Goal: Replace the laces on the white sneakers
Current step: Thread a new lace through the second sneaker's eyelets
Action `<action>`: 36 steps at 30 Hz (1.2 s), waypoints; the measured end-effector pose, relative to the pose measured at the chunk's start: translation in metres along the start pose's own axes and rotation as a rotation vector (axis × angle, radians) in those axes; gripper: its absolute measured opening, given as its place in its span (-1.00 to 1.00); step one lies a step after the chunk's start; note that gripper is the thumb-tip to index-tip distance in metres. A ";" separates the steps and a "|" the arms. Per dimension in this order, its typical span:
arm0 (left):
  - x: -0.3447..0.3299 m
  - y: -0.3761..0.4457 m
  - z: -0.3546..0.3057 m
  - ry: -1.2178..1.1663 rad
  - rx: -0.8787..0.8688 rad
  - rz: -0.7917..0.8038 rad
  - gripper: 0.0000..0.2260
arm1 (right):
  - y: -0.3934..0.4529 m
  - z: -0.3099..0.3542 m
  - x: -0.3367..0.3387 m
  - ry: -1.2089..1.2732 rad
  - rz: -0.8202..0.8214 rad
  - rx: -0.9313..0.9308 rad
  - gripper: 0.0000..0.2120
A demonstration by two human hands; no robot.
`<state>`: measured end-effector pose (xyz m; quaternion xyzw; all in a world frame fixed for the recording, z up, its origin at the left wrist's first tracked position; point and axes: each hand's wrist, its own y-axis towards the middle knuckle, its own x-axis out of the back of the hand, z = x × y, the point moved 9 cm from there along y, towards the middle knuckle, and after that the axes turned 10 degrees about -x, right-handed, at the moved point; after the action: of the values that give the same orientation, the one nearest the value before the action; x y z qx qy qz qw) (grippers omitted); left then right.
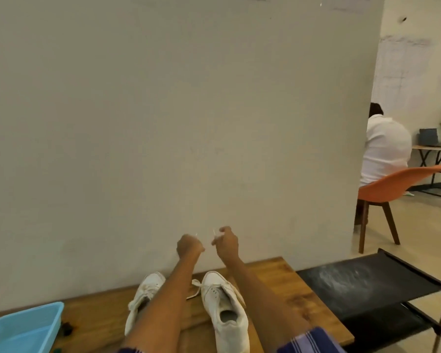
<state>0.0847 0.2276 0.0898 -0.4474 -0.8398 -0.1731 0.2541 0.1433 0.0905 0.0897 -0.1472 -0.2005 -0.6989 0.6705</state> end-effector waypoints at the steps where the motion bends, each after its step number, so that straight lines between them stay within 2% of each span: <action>1: 0.010 0.002 -0.025 -0.051 -0.076 -0.032 -0.77 | 0.001 0.021 0.008 0.060 -0.012 0.029 -0.79; 3: 0.038 -0.002 -0.074 -0.163 -0.201 -0.110 -0.75 | -0.002 0.061 0.032 0.246 -0.041 0.071 -0.89; 8: 0.109 -0.019 -0.178 -0.307 -0.466 -0.272 -0.81 | -0.017 0.155 0.104 0.527 -0.094 0.179 -0.90; 15: 0.170 -0.068 -0.274 -0.642 -0.605 -0.337 -0.81 | -0.065 0.256 0.193 0.700 -0.146 0.333 -0.88; 20: 0.204 -0.101 -0.328 -0.702 -0.718 -0.318 -0.81 | -0.092 0.290 0.238 0.834 -0.127 0.358 -0.90; 29: 0.208 -0.115 -0.339 -0.725 -0.714 -0.303 -0.82 | -0.099 0.292 0.253 0.846 -0.111 0.335 -0.90; 33: 0.221 -0.113 -0.329 -0.785 -0.724 -0.368 -0.79 | -0.089 0.284 0.252 0.840 -0.113 0.311 -0.91; 36: 0.241 -0.114 -0.311 -0.782 -0.743 -0.489 -0.76 | -0.078 0.264 0.250 0.950 -0.052 0.288 -0.81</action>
<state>-0.0399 0.1651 0.4746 -0.3304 -0.8330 -0.3312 -0.2954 0.0347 -0.0016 0.4336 0.2867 0.0289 -0.6706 0.6835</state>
